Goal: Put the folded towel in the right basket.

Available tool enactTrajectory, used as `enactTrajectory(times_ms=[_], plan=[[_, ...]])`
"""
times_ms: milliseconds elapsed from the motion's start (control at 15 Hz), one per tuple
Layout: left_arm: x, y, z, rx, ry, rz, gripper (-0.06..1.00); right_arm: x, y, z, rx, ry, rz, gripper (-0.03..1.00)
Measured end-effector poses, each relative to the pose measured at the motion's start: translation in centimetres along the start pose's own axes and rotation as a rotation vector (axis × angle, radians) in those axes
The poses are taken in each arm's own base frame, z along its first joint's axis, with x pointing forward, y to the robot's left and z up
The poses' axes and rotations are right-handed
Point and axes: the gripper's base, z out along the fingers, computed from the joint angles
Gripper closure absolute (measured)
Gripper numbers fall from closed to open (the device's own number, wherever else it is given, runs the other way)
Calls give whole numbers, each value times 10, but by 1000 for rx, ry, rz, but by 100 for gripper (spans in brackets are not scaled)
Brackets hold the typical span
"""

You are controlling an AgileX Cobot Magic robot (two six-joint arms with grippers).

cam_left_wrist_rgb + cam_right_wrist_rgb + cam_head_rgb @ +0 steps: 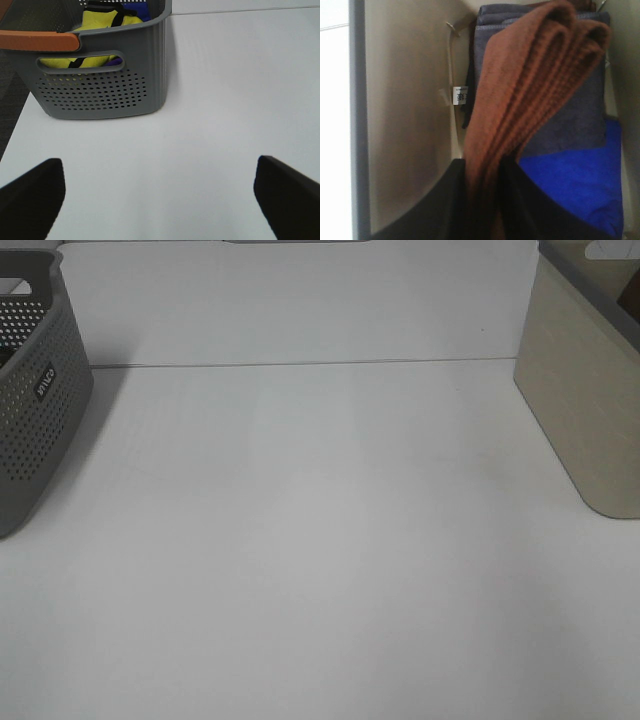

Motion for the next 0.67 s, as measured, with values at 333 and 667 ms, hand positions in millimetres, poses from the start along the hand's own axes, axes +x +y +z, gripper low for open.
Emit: enactTrajectory(times_ms=[333,667], plan=[[0,0,0,0,0,0,-3,1,-6,1,59,10,45,26],[0,0,0,0,0,0,-3,-3,48,-50,-42,-99,-27,23]])
